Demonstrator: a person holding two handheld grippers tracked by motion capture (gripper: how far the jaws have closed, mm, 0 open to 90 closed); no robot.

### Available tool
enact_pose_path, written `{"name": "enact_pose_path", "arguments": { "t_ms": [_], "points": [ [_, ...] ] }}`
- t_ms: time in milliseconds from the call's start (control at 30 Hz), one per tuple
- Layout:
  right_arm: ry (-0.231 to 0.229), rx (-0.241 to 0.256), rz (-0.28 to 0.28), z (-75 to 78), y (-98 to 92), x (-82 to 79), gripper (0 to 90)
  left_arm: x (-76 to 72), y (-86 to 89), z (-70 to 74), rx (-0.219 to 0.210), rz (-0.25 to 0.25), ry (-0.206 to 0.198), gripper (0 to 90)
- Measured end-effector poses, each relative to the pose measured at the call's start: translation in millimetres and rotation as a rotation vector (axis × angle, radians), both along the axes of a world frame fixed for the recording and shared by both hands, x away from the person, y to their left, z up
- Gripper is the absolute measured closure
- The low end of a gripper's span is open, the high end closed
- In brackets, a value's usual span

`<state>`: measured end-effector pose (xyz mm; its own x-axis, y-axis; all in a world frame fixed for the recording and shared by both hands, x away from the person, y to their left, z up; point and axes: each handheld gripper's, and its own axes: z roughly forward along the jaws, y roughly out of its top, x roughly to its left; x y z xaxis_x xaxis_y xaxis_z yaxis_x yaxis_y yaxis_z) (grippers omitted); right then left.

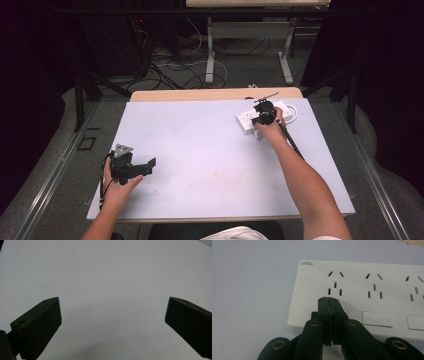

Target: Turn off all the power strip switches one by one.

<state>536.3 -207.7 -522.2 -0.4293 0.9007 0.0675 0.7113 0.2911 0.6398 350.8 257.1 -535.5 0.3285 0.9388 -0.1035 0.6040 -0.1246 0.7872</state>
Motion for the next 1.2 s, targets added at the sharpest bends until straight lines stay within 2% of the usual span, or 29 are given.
{"name": "enact_pose_path", "arguments": {
  "t_ms": [133, 200, 267, 533, 567, 600, 1200],
  "points": [
    [-0.009, 0.006, 0.005, -0.6, 0.9, -0.1, 89.6, 0.0, 0.1, 0.1, 0.0, 0.0, -0.002, 0.5],
    [-0.005, -0.002, -0.006, -0.3, 1.6, -0.4, 89.6, -0.1, 0.2, 0.3, 0.002, 0.0, 0.0, 0.5],
    [-0.011, -0.016, 0.008, -0.3, 0.8, 0.1, 89.6, -0.3, 0.3, 0.4, 0.002, 0.0, 0.0, 0.5],
    [-0.009, -0.006, 0.01, -0.4, 2.1, -0.5, 89.2, -0.4, 0.4, 0.7, 0.003, 0.0, 0.002, 0.5],
    [0.002, 0.001, 0.007, -0.2, 3.0, -1.0, 89.1, -0.3, 0.4, 0.7, 0.003, -0.001, 0.001, 0.5],
    [-0.012, -0.012, 0.004, -0.6, 3.6, -0.8, 89.1, -0.3, 0.4, 0.5, 0.002, 0.0, 0.0, 0.5],
    [-0.01, -0.015, 0.008, -0.8, 3.9, -0.8, 89.2, -0.4, 0.3, 0.5, 0.002, -0.001, 0.0, 0.5]
  ]
}}
